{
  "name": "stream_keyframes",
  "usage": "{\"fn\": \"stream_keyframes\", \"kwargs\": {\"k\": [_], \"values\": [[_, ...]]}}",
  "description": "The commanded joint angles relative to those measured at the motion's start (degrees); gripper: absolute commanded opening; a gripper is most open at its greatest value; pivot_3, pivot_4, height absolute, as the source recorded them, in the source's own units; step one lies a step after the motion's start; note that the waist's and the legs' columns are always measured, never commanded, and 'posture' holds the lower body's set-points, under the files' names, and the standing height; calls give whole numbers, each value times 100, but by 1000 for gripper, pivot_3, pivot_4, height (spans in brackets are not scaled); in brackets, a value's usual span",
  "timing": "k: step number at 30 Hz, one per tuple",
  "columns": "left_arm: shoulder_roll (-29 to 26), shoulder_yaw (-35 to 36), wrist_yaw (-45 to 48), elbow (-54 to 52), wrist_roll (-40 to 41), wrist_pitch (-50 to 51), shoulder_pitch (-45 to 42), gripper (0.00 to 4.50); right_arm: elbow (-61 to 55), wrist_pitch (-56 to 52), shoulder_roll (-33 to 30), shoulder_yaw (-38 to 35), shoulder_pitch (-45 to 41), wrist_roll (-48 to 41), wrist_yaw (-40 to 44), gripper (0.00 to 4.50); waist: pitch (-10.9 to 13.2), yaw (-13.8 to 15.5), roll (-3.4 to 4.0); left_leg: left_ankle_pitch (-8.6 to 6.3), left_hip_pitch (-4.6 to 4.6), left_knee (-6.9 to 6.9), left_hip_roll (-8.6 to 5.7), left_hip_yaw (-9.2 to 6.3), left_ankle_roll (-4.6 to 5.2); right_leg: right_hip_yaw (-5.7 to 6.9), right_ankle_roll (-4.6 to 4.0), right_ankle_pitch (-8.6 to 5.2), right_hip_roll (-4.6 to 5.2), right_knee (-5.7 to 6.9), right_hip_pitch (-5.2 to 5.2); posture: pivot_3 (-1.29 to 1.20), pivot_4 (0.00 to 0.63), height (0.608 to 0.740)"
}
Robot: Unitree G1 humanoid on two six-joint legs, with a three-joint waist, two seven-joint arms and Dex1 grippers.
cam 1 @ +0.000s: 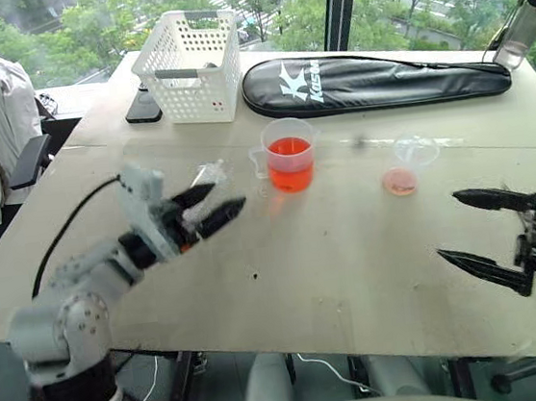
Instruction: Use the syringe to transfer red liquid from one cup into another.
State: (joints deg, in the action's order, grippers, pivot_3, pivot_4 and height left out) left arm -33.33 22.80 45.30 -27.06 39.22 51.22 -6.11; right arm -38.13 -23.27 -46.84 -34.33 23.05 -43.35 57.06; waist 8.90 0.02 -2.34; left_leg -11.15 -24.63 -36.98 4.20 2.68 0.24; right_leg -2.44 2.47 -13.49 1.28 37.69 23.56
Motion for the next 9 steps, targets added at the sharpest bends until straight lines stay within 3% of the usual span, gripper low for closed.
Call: {"fn": "stream_keyframes", "kwargs": {"k": [1,4,9], "values": [[-269,58,424,-367,-163,-711,758,4470,220,224,99,-720,564,260,302,4500,-1,5,2,0,0,2,0,1,0,0,0,-1,2,-2,1,0,150,724],[-406,129,672,-415,-334,-1210,1551,4470,569,464,230,-951,1159,690,520,4500,-9,9,10,-1,3,7,0,8,-1,2,16,-11,14,-8,5,0,150,724],[-357,-106,698,-269,-600,-1797,2112,4470,879,553,317,-1008,1376,913,511,4500,-23,-5,26,-14,5,14,1,9,-21,0,20,-14,64,-19,11,0,150,724]]}}
